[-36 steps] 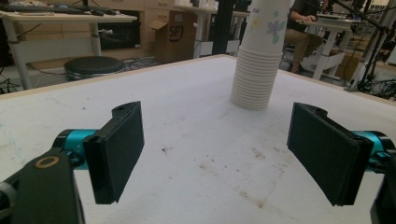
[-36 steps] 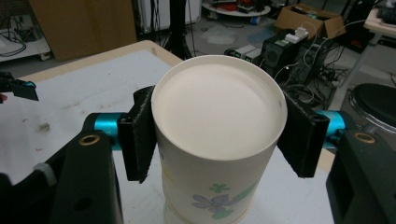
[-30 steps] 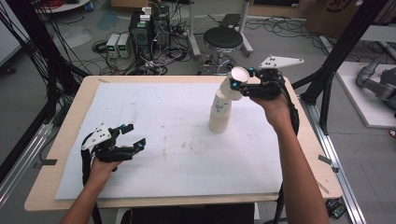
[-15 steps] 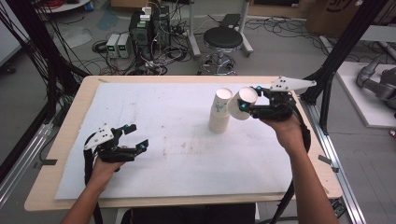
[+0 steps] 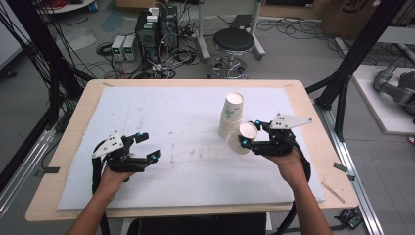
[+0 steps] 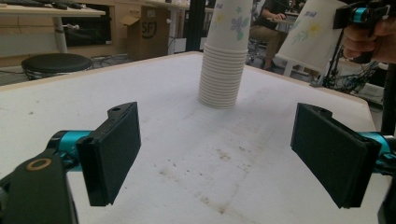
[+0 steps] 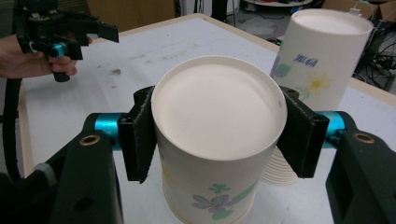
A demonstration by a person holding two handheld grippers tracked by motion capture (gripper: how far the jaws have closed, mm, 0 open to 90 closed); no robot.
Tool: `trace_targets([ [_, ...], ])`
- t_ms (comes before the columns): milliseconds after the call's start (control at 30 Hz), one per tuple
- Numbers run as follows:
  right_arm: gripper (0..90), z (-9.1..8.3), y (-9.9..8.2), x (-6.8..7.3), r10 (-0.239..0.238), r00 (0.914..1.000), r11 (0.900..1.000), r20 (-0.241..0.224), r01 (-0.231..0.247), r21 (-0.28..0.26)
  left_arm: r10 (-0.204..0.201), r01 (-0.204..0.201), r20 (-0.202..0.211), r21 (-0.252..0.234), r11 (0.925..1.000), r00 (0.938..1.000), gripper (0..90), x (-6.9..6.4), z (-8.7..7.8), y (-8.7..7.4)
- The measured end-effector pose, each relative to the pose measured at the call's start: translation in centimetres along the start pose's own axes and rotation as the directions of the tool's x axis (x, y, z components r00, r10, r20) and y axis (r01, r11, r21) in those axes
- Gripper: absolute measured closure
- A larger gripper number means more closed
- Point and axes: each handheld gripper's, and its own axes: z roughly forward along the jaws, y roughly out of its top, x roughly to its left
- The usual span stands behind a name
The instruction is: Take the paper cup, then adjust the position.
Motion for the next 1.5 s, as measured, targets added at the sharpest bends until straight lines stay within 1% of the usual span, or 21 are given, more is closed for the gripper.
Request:
trace_targets([
  [67,36.9,0.4,-0.2,0.2,-0.003,0.9999,1.0,-0.011,0.003,-0.001,0.003,-0.003,0.007,-0.005,1.0,1.0,16.1,-0.1,-0.1,0.0],
  [133,36.9,0.8,-0.3,0.4,-0.01,0.9998,0.9999,-0.016,0.01,0.006,0.003,-0.003,0.004,-0.008,1.0,1.0,16.1,-0.1,-0.2,0.0],
  [200,36.9,1.2,-0.3,0.5,-0.017,0.9994,0.9998,-0.029,0.017,0.005,0.004,-0.004,0.005,-0.005,1.0,1.0,16.1,-0.1,-0.1,0.0],
  [233,36.9,1.3,-0.4,0.5,-0.024,0.9993,0.9997,-0.028,0.024,0.006,0.006,-0.006,0.008,-0.003,1.0,0.9999,16.1,-0.1,-0.1,0.0],
  [333,36.9,1.6,-0.5,0.7,-0.026,0.999,0.9995,-0.037,0.027,0.019,-0.001,0.001,0.037,-0.01,0.9999,0.9993,16.1,-0.2,-0.1,0.0],
  [433,36.9,1.8,-0.5,1.0,-0.038,0.9981,0.9991,-0.049,0.039,0.017,0.004,-0.004,0.043,-0.013,0.9999,0.9991,16.1,-0.4,0.0,0.1],
  [500,36.8,1.9,-0.4,1.2,-0.045,0.9975,0.9988,-0.055,0.046,0.017,0.008,-0.008,0.054,-0.009,0.9999,0.9985,16.1,-0.5,0.2,0.1],
  [633,36.8,2.2,-0.3,1.6,-0.043,0.9966,0.9988,-0.07,0.045,0.02,0.013,-0.013,0.075,-0.009,0.9999,0.9971,16.1,-0.8,0.5,0.2],
  [900,36.7,3.0,-0.4,2.1,-0.042,0.9949,0.9987,-0.092,0.044,0.023,0.029,-0.03,0.108,0.008,0.9995,0.9938,16.1,-1.4,1.1,0.3],
  [967,36.7,3.1,-0.4,2.2,-0.038,0.9936,0.999,-0.106,0.04,0.021,0.034,-0.036,0.119,0.017,0.9992,0.9923,16.1,-1.5,1.3,0.3],
  [1033,36.7,3.4,-0.4,2.4,-0.045,0.9925,0.9986,-0.114,0.048,0.024,0.043,-0.047,0.129,0.027,0.9986,0.9907,16.1,-1.7,1.4,0.3],
  [1133,36.7,3.6,-0.4,2.8,-0.053,0.9904,0.9982,-0.128,0.056,0.022,0.05,-0.055,0.145,0.029,0.9981,0.9881,16.1,-2.1,1.6,0.5],
  [1167,36.7,3.7,-0.4,3.1,-0.042,0.988,0.9984,-0.148,0.047,0.03,0.051,-0.056,0.152,0.027,0.9981,0.987,16.1,-2.3,1.8,0.6],
  [1200,36.7,3.7,-0.4,3.2,-0.044,0.9866,0.9982,-0.157,0.049,0.033,0.054,-0.06,0.159,0.033,0.9977,0.9857,16.1,-2.4,2.0,0.7],
  [1233,36.7,3.8,-0.4,3.2,-0.064,0.9872,0.9975,-0.146,0.068,0.021,0.059,-0.066,0.167,0.035,0.9972,0.9841,16.1,-2.6,2.2,0.8],
  [1267,36.7,3.9,-0.4,3.3,-0.068,0.9865,0.9972,-0.149,0.072,0.021,0.059,-0.066,0.173,0.037,0.9971,0.9832,16.1,-2.8,2.4,0.8],
  [1333,36.7,3.9,-0.3,3.4,-0.066,0.9856,0.9972,-0.156,0.071,0.026,0.062,-0.071,0.188,0.04,0.9967,0.9802,16.1,-3.1,2.8,0.9],
  [1367,36.7,3.9,-0.2,3.5,-0.075,0.9846,0.9966,-0.158,0.08,0.022,0.063,-0.072,0.189,0.041,0.9965,0.9799,16.1,-3.3,3.0,0.9],
  [1467,36.7,3.8,-0.1,3.5,-0.08,0.9844,0.9965,-0.157,0.083,0.015,0.071,-0.08,0.207,0.036,0.9961,0.9759,16.1,-3.5,3.4,1.1],
  [1500,36.7,3.8,-0.1,3.6,-0.079,0.9844,0.9965,-0.157,0.082,0.015,0.068,-0.076,0.213,0.032,0.9966,0.9747,16.1,-3.7,3.6,1.1],
])
